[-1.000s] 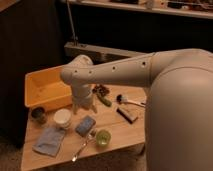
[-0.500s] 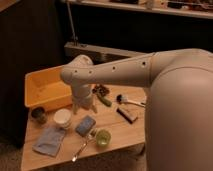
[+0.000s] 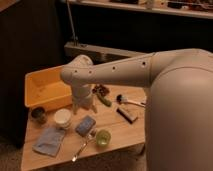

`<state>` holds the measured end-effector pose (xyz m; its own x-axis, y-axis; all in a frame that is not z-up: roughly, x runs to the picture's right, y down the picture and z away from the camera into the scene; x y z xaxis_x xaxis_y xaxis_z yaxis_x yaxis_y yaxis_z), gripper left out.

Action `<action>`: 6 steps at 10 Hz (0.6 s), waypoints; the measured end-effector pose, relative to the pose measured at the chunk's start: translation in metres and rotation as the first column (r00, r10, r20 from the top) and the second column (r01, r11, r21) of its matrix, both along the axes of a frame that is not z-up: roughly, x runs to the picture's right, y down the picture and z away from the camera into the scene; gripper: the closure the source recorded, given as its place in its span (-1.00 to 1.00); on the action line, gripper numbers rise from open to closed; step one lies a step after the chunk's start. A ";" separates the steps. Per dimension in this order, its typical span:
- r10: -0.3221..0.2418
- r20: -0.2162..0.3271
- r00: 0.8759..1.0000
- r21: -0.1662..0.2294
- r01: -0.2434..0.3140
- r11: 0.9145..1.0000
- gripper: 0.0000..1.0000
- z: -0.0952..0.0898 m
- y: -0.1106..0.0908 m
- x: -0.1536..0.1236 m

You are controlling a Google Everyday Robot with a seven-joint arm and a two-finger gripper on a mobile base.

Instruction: Place grapes in plastic cup

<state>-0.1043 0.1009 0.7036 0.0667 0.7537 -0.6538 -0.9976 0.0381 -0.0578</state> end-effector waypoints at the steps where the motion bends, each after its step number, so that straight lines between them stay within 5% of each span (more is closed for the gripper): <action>1: -0.001 -0.008 1.000 0.011 0.001 1.000 -0.30 0.002 0.000 0.001; 3: -0.002 0.002 1.000 0.054 0.002 0.999 -0.30 0.021 -0.001 0.004; 6: 0.048 0.024 0.999 0.112 -0.050 0.992 -0.30 0.077 -0.022 0.038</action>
